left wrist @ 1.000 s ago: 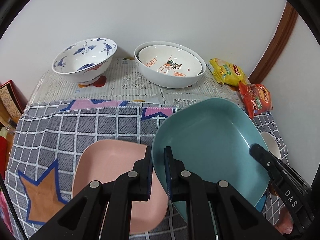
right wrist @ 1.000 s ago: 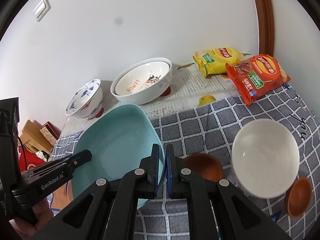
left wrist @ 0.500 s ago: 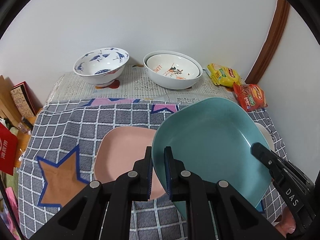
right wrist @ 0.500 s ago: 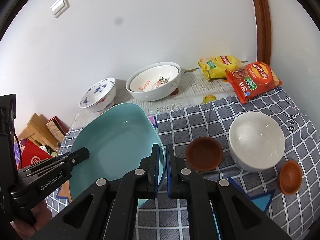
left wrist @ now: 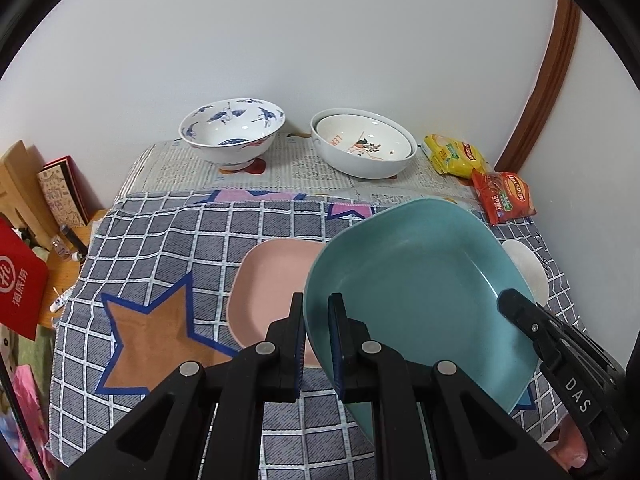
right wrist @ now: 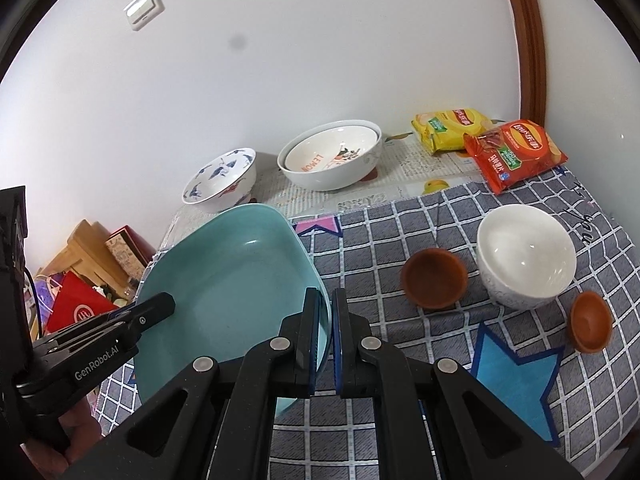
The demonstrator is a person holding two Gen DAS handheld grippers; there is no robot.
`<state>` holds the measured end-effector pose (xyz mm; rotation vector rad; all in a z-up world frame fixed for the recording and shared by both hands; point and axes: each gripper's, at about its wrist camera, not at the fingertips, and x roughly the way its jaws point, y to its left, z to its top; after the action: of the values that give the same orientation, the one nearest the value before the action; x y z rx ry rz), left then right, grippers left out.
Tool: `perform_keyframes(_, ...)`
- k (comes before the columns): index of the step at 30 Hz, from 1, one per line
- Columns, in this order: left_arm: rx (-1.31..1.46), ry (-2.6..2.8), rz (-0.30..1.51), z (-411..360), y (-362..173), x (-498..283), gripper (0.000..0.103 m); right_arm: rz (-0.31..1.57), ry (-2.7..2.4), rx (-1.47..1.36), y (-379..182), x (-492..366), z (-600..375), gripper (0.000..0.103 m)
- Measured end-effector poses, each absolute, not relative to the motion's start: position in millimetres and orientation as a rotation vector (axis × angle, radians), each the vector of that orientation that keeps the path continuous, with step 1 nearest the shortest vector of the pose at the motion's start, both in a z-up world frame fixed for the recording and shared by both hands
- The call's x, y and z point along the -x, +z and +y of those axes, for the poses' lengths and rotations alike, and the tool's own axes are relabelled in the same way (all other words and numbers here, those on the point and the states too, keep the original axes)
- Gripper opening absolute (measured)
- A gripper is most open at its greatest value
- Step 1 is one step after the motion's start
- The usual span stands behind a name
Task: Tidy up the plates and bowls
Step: 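Carry the teal plate over the pink plate with both grippers, then lower the teal plate onto the pink plate with both grippers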
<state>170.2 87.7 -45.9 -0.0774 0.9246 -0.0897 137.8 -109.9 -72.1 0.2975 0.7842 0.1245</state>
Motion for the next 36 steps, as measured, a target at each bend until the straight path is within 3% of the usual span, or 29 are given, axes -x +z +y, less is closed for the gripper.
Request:
perform_keyframes(15,0.120,-0.056,0.947,117.3,-62.8,-181.1,0.011,0.794,0.156,-0.265,-76.6,-155.5,-79.7,0.006)
perform_keyframes(36,0.147,-0.027,1.018,142.2,-118.0,-228.6,0.011,0.866,0.162,-0.216,-126.1,-203.8,-48.7,0.006)
